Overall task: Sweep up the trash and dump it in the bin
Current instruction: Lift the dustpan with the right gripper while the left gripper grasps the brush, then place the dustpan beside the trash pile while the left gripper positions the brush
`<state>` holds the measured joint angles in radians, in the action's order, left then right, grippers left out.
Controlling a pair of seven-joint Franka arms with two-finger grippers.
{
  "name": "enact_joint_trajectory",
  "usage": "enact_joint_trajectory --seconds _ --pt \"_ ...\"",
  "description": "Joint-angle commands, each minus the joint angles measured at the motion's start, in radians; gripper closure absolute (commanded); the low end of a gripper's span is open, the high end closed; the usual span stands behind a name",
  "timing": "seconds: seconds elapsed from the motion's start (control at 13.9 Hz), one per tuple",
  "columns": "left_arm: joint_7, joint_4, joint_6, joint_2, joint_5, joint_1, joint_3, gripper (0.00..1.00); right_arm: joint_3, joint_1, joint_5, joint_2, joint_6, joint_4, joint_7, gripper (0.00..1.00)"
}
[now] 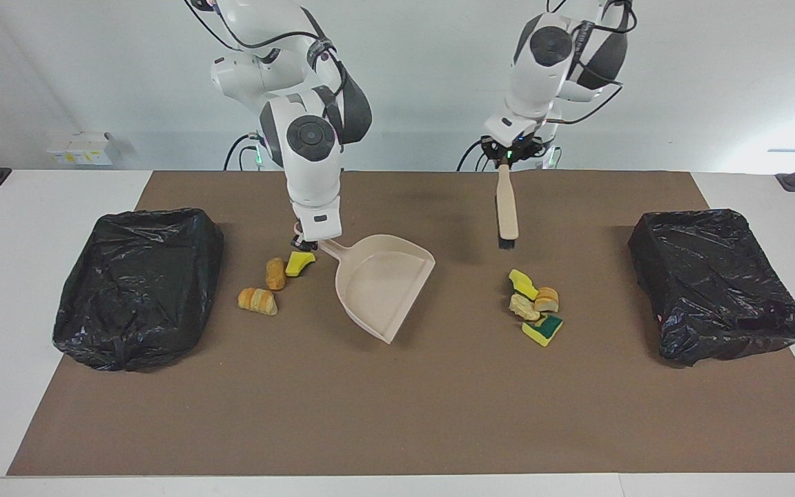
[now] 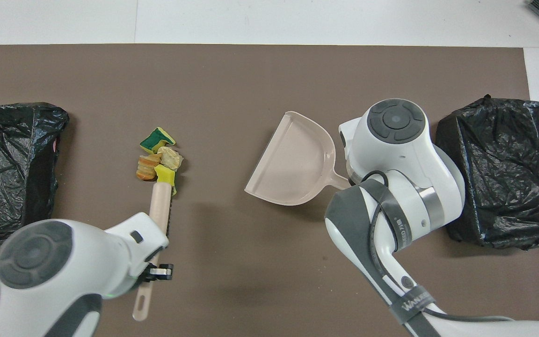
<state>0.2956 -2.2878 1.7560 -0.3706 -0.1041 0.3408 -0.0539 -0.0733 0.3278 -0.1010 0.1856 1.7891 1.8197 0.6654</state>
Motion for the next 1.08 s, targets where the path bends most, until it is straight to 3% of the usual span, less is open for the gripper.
enact_joint_trajectory --seconds 0.0,0.22,0.36,0.57,0.72,1.0 --pt "-0.191 0.05 0.104 0.091 0.004 -0.204 -0.014 1.0 -0.005 0.046 -0.054 0.018 0.051 0.02 0.039 1.0" --pt "-0.22 0.169 0.12 0.237 0.087 -0.302 -0.014 1.0 -0.006 0.057 -0.091 0.023 0.114 0.067 0.045 1.0" --pt "-0.284 0.224 0.134 0.295 0.11 -0.348 -0.014 1.0 -0.006 0.073 -0.121 0.02 0.177 0.102 0.126 1.0" --pt "-0.308 0.199 0.258 0.393 0.116 -0.333 -0.015 1.0 -0.006 0.073 -0.124 0.02 0.199 0.127 0.138 1.0" --pt "-0.302 0.16 0.307 0.403 0.115 -0.301 -0.015 1.0 -0.008 0.042 -0.103 0.0 0.205 0.189 0.131 1.0" --pt "-0.3 0.119 0.404 0.41 0.098 -0.264 -0.02 1.0 -0.01 0.036 -0.1 -0.003 0.191 0.184 0.178 1.0"
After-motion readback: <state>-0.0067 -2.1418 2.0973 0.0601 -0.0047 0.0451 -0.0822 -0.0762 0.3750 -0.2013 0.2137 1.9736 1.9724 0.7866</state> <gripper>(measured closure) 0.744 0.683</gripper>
